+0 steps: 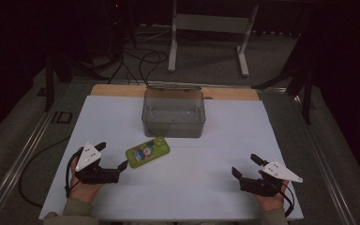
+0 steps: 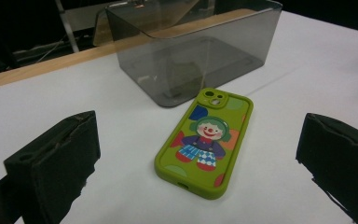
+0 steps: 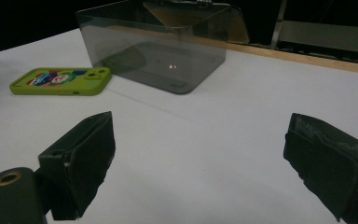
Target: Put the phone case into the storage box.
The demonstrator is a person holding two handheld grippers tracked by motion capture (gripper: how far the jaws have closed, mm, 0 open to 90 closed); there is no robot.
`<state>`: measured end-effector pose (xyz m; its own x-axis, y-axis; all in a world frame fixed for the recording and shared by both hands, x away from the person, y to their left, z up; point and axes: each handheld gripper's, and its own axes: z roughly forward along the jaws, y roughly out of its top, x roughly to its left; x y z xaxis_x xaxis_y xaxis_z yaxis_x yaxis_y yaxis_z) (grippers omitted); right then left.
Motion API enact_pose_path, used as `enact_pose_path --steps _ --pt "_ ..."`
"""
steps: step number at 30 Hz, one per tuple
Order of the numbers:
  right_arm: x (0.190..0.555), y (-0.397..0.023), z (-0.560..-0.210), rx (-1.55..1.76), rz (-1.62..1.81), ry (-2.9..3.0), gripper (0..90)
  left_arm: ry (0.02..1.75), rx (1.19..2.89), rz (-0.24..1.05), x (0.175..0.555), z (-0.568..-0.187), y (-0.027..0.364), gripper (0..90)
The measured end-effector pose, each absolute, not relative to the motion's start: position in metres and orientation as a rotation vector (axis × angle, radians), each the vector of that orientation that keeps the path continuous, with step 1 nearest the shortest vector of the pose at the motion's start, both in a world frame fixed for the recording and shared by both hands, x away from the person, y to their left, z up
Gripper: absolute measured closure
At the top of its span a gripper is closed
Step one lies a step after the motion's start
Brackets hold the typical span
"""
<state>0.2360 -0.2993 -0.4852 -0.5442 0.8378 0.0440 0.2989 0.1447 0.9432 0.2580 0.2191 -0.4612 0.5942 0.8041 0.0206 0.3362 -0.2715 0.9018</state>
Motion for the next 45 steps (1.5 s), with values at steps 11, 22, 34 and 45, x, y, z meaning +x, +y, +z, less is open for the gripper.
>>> enact_pose_path --steps 11,22,34,45 --pt "0.236 -0.301 -0.485 1.093 1.4 1.913 8.7 0.887 1.882 0.609 0.273 -0.457 0.213 0.3" --pt "0.236 -0.301 -0.485 1.097 1.402 1.909 8.7 0.874 1.912 0.596 0.288 -0.455 0.208 0.3" --pt "0.235 -0.302 -0.484 1.096 1.402 1.906 8.7 0.851 2.002 0.557 0.304 -0.457 0.202 0.3" --pt "0.235 -0.304 -0.484 1.111 1.408 1.893 8.7 0.853 2.01 0.555 0.312 -0.459 0.2 0.3"
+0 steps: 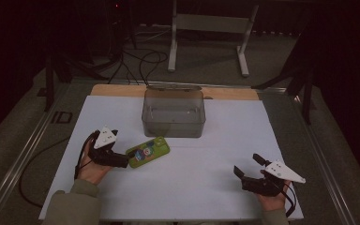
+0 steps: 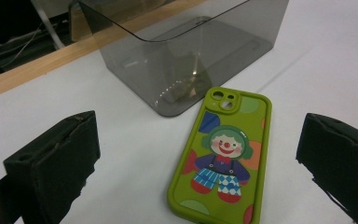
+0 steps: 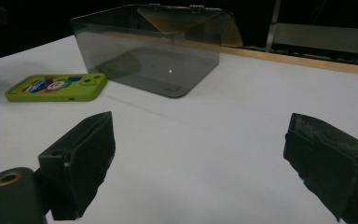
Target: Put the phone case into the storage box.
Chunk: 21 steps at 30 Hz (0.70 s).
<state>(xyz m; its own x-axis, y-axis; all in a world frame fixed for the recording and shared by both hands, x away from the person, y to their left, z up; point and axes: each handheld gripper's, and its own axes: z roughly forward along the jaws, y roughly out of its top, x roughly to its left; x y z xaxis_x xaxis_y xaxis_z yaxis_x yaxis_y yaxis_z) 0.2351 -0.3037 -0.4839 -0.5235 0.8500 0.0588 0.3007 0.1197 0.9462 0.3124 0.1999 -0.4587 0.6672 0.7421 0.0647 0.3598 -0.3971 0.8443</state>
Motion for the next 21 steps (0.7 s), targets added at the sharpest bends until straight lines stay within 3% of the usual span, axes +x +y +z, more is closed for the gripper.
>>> enact_pose_path --steps 21 --pt "0.236 -0.303 -0.485 1.107 1.409 1.901 8.7 0.845 2.084 0.507 0.326 -0.468 0.192 0.2"
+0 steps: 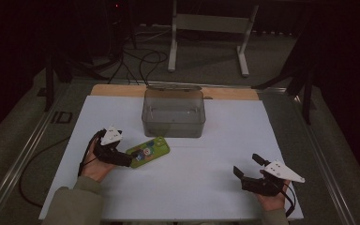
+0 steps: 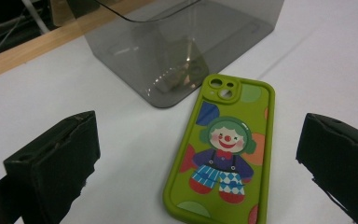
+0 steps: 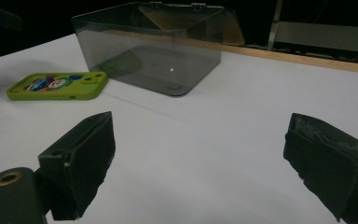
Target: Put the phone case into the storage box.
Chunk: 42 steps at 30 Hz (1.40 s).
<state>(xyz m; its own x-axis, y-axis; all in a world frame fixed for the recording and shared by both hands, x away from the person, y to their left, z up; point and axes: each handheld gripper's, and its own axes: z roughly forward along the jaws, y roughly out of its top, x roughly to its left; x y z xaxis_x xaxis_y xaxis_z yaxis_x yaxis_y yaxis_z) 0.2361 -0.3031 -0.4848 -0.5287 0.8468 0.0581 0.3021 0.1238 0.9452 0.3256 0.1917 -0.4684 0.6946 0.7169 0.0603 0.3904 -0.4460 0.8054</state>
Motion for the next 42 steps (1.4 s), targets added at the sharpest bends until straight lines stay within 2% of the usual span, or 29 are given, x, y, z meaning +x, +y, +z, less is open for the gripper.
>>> enact_pose_path --steps 42 --pt "0.236 -0.303 -0.485 1.108 1.411 1.906 8.7 0.81 2.322 0.467 0.34 -0.471 0.17 0.2"
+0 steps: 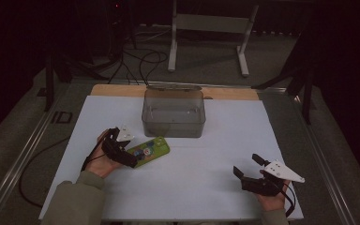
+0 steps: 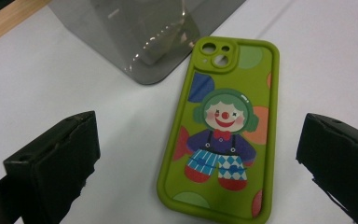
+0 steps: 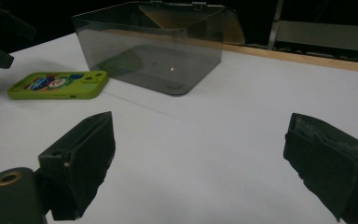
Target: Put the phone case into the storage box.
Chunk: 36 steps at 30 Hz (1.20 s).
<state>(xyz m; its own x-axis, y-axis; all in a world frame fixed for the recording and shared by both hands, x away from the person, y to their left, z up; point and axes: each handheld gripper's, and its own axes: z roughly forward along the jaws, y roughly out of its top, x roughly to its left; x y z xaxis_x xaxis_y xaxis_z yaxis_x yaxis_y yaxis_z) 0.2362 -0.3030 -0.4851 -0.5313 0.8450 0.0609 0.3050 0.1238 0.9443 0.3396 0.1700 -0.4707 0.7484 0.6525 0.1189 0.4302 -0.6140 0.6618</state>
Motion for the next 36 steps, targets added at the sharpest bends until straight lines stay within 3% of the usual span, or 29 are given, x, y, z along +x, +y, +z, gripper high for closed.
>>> enact_pose_path --steps 36 --pt "0.237 -0.302 -0.486 1.109 1.4 1.917 8.7 0.817 2.543 0.239 0.361 -0.492 0.148 0.4"
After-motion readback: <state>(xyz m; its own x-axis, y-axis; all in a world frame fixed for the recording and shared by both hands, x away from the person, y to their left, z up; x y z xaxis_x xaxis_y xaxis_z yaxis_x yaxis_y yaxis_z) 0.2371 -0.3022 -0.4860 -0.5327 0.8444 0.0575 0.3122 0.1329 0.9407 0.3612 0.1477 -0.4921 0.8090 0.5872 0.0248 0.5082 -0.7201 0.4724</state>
